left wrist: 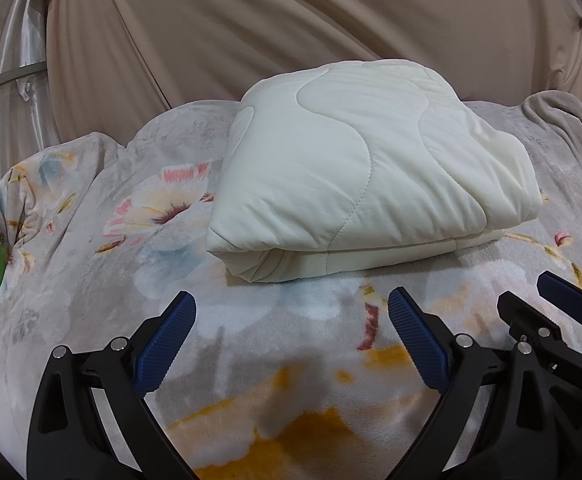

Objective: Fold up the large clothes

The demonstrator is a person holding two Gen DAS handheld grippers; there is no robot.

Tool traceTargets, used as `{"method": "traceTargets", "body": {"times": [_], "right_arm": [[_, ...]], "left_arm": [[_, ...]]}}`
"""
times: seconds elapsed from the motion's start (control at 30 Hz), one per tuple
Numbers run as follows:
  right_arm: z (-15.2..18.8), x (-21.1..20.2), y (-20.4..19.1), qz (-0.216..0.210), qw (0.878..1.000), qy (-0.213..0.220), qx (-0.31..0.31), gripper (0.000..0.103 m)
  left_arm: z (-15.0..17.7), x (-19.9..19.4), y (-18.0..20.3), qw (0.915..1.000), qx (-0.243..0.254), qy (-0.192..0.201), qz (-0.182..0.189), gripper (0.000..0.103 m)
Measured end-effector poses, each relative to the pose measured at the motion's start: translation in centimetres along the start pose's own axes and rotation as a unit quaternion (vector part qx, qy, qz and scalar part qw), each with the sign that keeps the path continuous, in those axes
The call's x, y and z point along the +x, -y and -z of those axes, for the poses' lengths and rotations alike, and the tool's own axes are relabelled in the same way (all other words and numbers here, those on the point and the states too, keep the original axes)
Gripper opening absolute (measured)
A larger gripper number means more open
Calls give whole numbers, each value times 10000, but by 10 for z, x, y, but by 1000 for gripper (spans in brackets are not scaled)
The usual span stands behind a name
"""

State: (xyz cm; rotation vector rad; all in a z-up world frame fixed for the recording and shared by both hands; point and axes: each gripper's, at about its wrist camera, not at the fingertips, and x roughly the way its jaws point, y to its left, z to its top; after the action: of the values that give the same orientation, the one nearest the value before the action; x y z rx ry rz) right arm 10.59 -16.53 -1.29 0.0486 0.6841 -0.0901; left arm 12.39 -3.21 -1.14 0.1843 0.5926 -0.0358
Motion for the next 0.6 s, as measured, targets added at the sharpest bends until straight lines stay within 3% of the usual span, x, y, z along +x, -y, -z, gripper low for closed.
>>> {"method": "traceTargets", "body": {"times": [0.6], "right_arm": [[-1,-3,-1,101,9999,44,23,39]], "left_arm": [[0,-1,1,10000,7,17,-19,93]]}}
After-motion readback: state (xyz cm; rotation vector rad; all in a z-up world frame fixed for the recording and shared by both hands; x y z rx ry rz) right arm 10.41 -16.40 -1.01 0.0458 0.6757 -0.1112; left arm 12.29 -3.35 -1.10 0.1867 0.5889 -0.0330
